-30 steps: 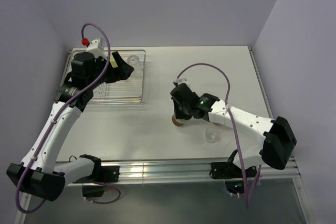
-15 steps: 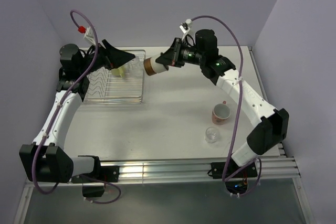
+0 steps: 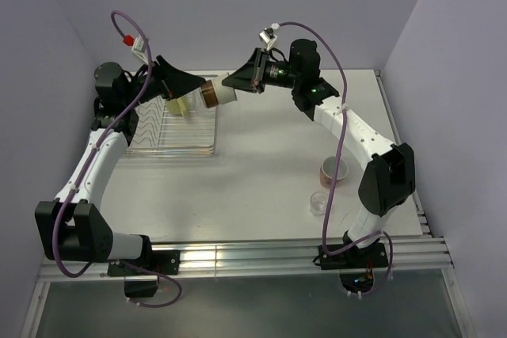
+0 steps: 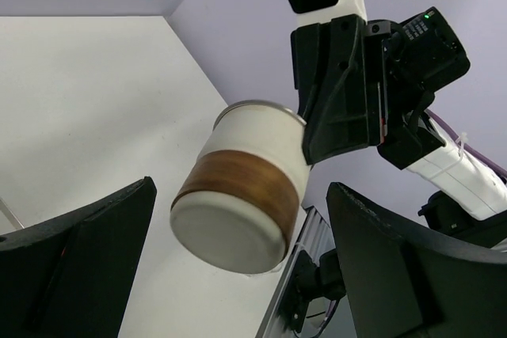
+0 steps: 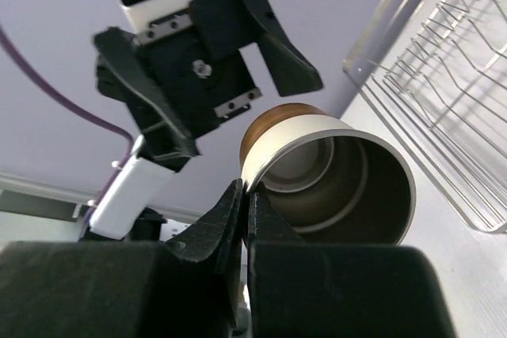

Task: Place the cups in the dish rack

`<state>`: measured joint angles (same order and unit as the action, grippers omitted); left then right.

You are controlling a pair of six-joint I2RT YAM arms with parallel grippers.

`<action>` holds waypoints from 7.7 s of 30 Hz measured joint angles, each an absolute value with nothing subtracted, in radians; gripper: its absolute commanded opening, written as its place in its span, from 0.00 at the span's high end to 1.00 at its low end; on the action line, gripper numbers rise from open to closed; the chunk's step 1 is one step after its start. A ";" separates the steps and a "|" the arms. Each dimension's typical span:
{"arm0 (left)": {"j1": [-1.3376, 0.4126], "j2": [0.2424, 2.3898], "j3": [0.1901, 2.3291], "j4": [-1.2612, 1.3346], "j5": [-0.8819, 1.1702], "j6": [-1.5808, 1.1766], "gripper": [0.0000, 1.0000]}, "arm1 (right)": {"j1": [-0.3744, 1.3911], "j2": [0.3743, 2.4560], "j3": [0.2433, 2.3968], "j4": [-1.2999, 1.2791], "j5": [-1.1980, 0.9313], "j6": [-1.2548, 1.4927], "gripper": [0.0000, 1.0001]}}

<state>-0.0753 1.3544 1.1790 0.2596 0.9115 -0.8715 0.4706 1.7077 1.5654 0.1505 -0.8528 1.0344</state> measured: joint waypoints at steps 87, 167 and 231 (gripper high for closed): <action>-0.133 1.757 1.622 -0.867 -0.062 -0.360 1.00 | 0.371 1.498 1.368 -0.414 -0.270 0.473 0.44; -0.276 1.505 1.587 -0.780 -0.149 -0.389 0.01 | 0.397 1.205 1.129 -0.652 0.166 0.445 0.36; -0.284 1.375 1.465 -0.639 0.077 -0.434 0.01 | 0.324 1.333 1.058 -0.707 0.081 0.482 1.00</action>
